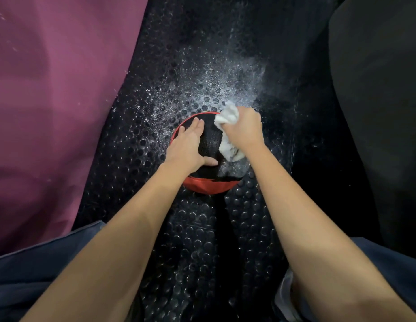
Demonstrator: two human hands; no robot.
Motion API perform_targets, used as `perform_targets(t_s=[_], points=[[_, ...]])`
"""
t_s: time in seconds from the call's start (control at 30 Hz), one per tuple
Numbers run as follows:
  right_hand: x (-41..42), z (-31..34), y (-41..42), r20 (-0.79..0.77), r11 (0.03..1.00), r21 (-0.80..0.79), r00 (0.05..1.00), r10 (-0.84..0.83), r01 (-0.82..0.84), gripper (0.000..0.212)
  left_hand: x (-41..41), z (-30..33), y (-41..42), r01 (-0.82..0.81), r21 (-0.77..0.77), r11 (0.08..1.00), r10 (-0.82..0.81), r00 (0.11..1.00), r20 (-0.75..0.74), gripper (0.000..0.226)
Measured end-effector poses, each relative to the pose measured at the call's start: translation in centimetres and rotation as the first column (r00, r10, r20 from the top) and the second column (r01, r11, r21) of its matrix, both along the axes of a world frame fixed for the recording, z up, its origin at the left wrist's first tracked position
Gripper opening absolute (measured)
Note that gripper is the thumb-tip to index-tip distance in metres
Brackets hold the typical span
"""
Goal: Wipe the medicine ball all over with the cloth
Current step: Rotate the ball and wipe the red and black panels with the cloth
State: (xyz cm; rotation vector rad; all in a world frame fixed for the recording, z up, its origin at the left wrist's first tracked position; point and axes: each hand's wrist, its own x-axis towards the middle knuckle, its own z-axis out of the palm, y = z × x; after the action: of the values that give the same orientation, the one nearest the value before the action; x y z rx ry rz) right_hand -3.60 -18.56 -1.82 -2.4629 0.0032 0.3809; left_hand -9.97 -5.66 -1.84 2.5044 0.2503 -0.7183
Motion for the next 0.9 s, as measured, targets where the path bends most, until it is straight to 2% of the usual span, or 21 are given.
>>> perform_targets(t_s=[0.17,0.33,0.47,0.53,0.6,0.7,0.83,0.9], points=[[-2.4,0.2,-0.7,0.01,0.99,0.002,0.99,0.139,-0.139,0.039,0.0,0.0,0.1,0.002,-0.008,1.0,-0.002,1.0,-0.005,0.116],[1.6,-0.1,-0.4,-0.021,0.998,-0.066,1.0,0.016,-0.017,0.016,-0.2,0.0,-0.4,-0.006,0.001,1.0,0.006,1.0,0.008,0.116],[-1.4,0.3,0.3,0.008,0.98,-0.061,0.982,0.188,-0.188,0.012,-0.1,0.0,-0.2,-0.03,-0.021,0.999,0.03,0.999,0.011,0.114],[-1.5,0.5,0.4,0.015,0.978,-0.067,0.98,0.199,-0.197,0.016,-0.3,0.2,-0.4,-0.02,-0.019,1.0,0.021,1.0,0.021,0.112],[0.2,0.5,0.4,-0.011,0.99,-0.071,0.993,0.118,-0.118,0.028,-0.4,0.2,-0.6,-0.007,-0.006,1.0,0.007,1.0,0.014,0.114],[1.8,0.7,0.3,-0.067,1.0,-0.011,0.998,0.01,-0.011,0.033,-0.3,0.1,-0.7,-0.017,-0.008,1.0,0.017,1.0,-0.005,0.115],[-0.9,0.9,0.5,-0.029,0.981,-0.064,0.983,0.181,-0.182,0.035,0.0,-0.1,0.1,-0.042,-0.034,0.999,0.042,0.999,-0.015,0.116],[-1.2,0.8,0.2,-0.022,0.98,-0.051,0.981,0.191,-0.192,0.038,-0.1,0.0,0.1,-0.027,-0.035,0.999,0.027,1.0,-0.003,0.115]])
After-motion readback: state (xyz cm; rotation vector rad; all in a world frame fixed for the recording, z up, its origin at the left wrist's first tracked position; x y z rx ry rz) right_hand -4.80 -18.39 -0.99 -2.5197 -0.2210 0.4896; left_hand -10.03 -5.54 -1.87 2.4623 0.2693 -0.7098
